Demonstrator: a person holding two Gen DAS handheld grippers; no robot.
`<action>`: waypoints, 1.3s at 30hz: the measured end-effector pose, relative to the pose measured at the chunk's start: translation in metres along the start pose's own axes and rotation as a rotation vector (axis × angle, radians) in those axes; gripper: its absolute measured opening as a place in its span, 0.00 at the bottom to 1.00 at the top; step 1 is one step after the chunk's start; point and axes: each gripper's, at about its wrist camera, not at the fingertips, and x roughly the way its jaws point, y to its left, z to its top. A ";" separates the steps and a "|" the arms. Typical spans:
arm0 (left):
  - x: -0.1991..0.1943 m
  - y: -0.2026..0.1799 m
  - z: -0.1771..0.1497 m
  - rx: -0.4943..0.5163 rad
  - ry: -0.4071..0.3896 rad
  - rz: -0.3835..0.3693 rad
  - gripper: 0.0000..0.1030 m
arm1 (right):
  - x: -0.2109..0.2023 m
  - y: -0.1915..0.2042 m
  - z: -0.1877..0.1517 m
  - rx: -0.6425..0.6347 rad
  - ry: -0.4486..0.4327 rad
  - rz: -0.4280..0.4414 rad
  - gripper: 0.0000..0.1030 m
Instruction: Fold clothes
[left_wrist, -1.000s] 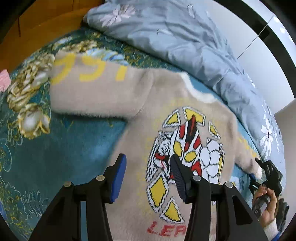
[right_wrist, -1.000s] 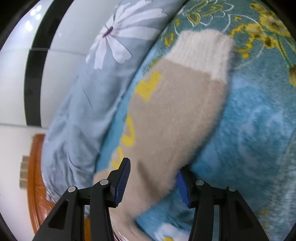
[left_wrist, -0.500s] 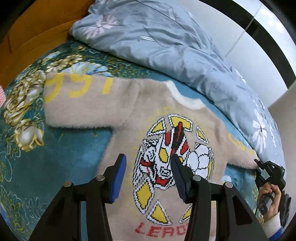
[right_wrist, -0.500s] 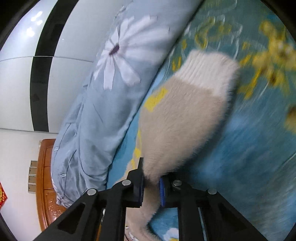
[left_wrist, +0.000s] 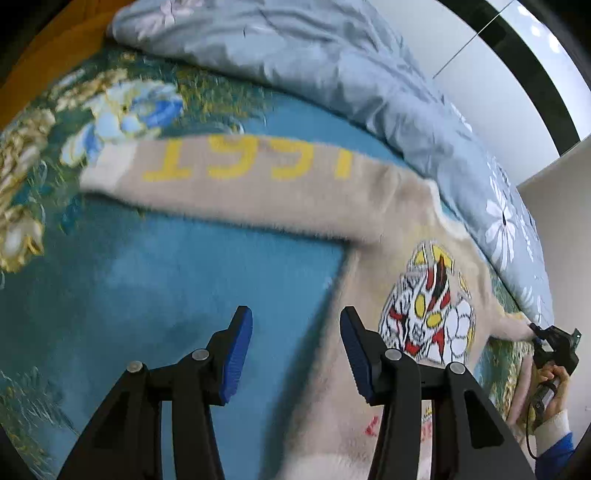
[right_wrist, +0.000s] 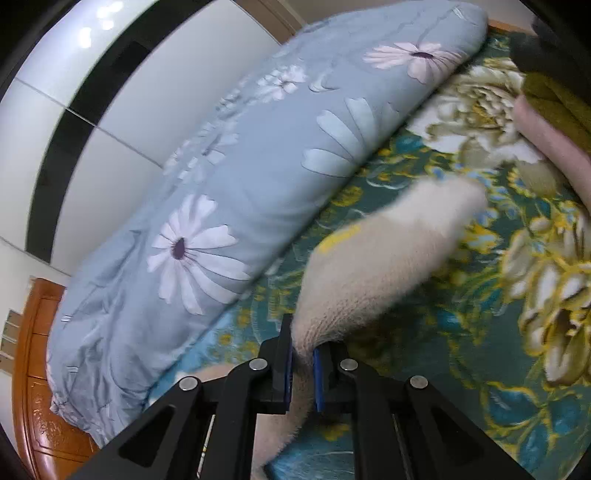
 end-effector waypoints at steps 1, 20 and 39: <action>0.004 -0.001 -0.002 0.002 0.013 -0.004 0.49 | 0.000 -0.005 -0.001 -0.006 0.021 -0.004 0.12; 0.067 -0.019 -0.028 -0.032 0.210 -0.082 0.53 | -0.020 -0.020 -0.249 -0.130 0.488 0.070 0.53; 0.040 -0.026 -0.089 0.001 0.261 -0.078 0.12 | -0.077 -0.074 -0.258 -0.090 0.496 0.010 0.15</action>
